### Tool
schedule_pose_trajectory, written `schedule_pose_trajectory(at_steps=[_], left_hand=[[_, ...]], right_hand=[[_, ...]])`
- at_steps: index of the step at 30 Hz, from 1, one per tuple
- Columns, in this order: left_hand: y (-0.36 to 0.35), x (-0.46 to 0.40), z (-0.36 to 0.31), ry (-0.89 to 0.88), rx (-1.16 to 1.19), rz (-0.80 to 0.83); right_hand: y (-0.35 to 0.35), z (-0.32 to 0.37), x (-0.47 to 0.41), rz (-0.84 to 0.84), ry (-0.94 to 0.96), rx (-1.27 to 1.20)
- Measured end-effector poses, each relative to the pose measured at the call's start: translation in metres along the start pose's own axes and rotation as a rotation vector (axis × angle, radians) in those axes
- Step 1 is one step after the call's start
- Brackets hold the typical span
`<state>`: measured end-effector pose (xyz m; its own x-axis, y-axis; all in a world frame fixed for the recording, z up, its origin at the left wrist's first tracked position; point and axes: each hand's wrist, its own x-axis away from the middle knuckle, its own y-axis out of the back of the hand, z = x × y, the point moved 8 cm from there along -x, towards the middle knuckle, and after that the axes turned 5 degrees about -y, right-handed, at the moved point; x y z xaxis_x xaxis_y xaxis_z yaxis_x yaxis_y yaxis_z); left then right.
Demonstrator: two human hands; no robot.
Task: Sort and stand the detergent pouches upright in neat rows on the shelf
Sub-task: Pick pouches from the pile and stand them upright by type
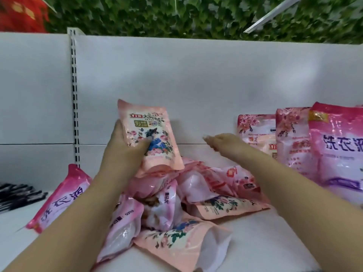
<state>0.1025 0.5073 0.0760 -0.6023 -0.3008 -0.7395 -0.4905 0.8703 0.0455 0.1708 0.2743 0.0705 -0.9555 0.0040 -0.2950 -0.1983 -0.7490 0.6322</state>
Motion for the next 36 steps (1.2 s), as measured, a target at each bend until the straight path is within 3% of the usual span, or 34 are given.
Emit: schedule_pose_trajectory(at_steps=[2, 3, 5, 7, 9, 11, 21, 24, 26, 28, 29, 36], left_hand=[[-0.002, -0.004, 0.011, 0.059, -0.296, 0.026], [0.001, -0.003, 0.008, 0.019, -0.42, 0.009], [0.006, 0.003, -0.015, -0.2, -0.411, -0.051], [-0.003, 0.015, -0.03, -0.32, -0.277, 0.08], [-0.026, 0.026, -0.029, -0.333, -0.368, 0.324], [-0.036, 0.026, -0.023, -0.359, -0.484, 0.415], [-0.035, 0.026, -0.02, -0.331, -0.426, 0.397], [-0.035, 0.026, -0.022, -0.35, -0.42, 0.4], [-0.035, 0.025, -0.021, -0.352, -0.413, 0.403], [-0.036, 0.025, -0.019, -0.344, -0.409, 0.413], [-0.036, 0.025, -0.019, -0.35, -0.412, 0.413], [-0.035, 0.025, -0.015, -0.398, -0.468, 0.4]], right_hand=[[-0.014, -0.033, -0.006, 0.062, -0.063, 0.305], [-0.022, -0.046, -0.008, 0.106, -0.087, 0.396], [-0.034, -0.057, -0.009, 0.177, -0.122, 0.486], [-0.039, -0.055, -0.006, 0.257, -0.121, 0.454], [-0.042, -0.049, 0.006, 0.377, -0.1, 0.376], [-0.042, -0.045, 0.016, 0.438, -0.05, 0.373], [-0.032, -0.042, 0.012, 0.274, 0.09, 0.357], [-0.009, -0.038, 0.004, 0.008, 0.041, 0.175], [0.012, -0.038, 0.001, -0.146, -0.025, -0.248], [0.021, -0.026, 0.006, -0.162, 0.013, -0.576], [0.019, -0.017, 0.009, -0.118, 0.049, -0.577], [-0.016, -0.019, 0.029, 0.197, 0.066, 0.05]])
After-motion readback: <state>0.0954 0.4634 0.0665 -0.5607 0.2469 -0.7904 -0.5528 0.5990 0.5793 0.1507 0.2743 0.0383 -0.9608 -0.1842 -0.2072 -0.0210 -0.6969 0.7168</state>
